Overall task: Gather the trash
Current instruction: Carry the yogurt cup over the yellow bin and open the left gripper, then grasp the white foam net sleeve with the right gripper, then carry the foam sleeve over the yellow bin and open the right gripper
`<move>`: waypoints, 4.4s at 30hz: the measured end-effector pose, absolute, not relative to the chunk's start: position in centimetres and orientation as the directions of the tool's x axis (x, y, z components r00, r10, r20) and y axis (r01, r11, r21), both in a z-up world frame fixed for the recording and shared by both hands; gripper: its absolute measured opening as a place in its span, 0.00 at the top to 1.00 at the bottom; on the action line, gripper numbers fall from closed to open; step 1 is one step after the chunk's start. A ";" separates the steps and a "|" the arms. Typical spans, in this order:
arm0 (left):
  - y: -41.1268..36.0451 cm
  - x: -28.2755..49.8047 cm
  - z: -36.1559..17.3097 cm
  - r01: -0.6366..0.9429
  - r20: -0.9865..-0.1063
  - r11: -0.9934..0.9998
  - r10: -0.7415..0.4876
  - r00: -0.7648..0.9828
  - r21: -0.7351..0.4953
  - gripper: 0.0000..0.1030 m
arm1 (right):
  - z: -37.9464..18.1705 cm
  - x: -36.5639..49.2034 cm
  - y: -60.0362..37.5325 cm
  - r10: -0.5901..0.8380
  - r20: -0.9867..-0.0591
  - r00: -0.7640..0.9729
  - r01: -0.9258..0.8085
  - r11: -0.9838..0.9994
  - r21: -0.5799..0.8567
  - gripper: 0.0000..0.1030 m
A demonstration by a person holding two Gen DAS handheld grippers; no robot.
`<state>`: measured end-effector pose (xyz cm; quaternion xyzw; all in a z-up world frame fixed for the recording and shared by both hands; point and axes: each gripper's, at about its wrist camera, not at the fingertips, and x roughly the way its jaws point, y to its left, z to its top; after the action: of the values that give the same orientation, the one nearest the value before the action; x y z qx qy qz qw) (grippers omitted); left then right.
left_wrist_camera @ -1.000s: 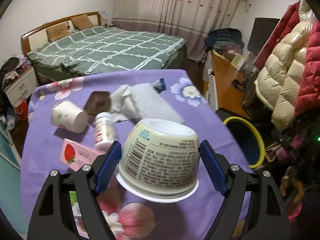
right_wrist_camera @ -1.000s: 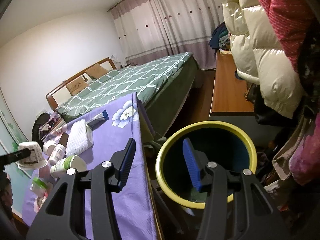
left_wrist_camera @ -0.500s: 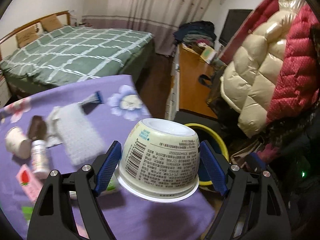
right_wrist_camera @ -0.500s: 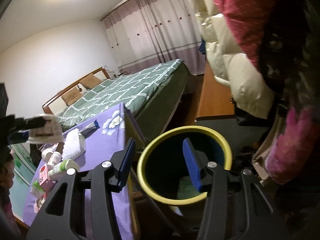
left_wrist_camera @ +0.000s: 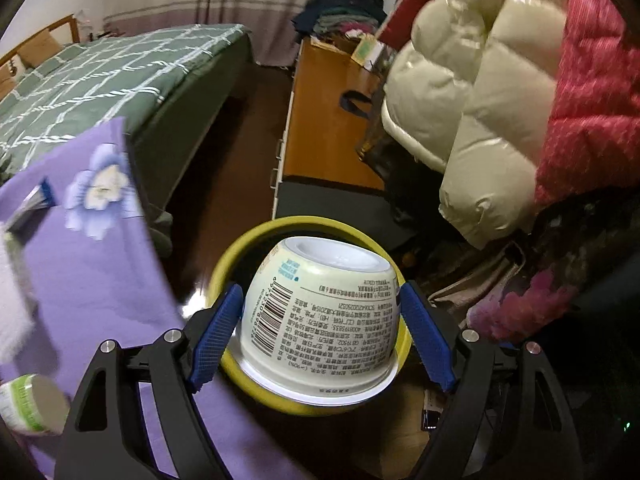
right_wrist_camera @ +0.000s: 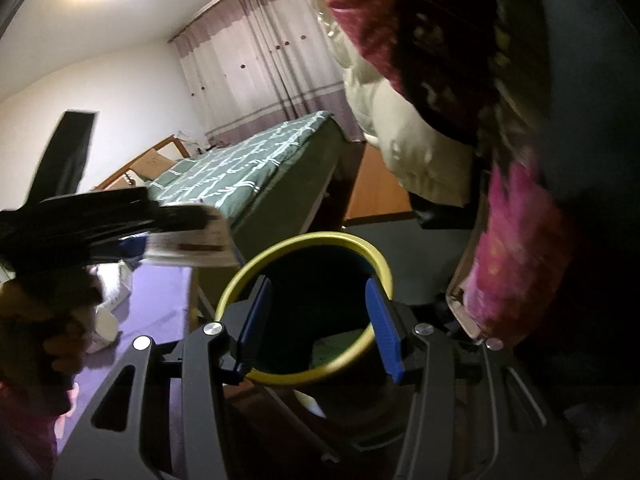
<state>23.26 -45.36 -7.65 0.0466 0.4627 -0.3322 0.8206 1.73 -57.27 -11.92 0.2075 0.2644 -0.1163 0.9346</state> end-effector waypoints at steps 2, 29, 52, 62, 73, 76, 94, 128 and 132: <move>-46.5 23.6 -8.5 0.594 -0.790 0.771 -0.503 0.349 -0.228 0.22 | -12.4 1.6 -57.4 -0.119 -0.557 0.822 0.345 0.882 0.320 0.52; -12.7 13.6 -1.1 0.224 -0.552 0.972 -0.227 0.802 -0.074 0.05 | -11.2 6.5 -45.1 0.038 -0.586 0.809 0.133 0.960 0.245 0.50; 4.9 10.4 -4.0 -0.074 -0.553 0.993 0.007 0.833 -0.097 0.05 | -8.1 19.1 -26.5 0.312 -0.641 0.701 -0.272 0.948 0.164 0.49; 3.0 14.2 -5.5 -0.048 -0.587 0.995 -0.012 0.809 -0.086 0.05 | -11.0 28.4 -24.6 0.249 -0.756 0.605 -0.268 0.958 0.102 0.44; 3.9 17.9 -7.5 -0.078 -0.627 0.992 -0.002 0.779 -0.100 0.05 | -13.1 30.7 -24.7 0.281 -0.784 0.554 -0.258 0.953 0.160 0.45; 3.9 18.5 -7.8 -0.078 -0.630 0.992 -0.004 0.777 -0.102 0.05 | -13.1 30.8 -24.6 0.286 -0.784 0.551 -0.260 0.952 0.164 0.54; 4.2 19.1 -8.6 -0.083 -0.642 0.992 0.001 0.767 -0.098 0.05 | -10.7 28.3 -24.9 0.309 -0.728 0.612 -0.276 0.946 0.170 0.87; 1.8 16.9 -9.7 -0.050 -0.669 0.996 -0.014 0.743 -0.076 0.05 | -11.8 13.3 -47.3 -0.072 -0.631 0.773 0.288 0.925 0.248 0.87; 1.7 16.5 -10.0 -0.057 -0.677 0.996 -0.003 0.736 -0.065 0.05 | -13.7 13.5 -49.4 -0.112 -0.669 0.735 0.353 0.905 0.236 0.86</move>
<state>16.48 1.66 -9.96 -0.0407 0.3633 0.0145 0.9307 13.55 -49.43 -13.71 0.1767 0.3415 -0.1270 0.9144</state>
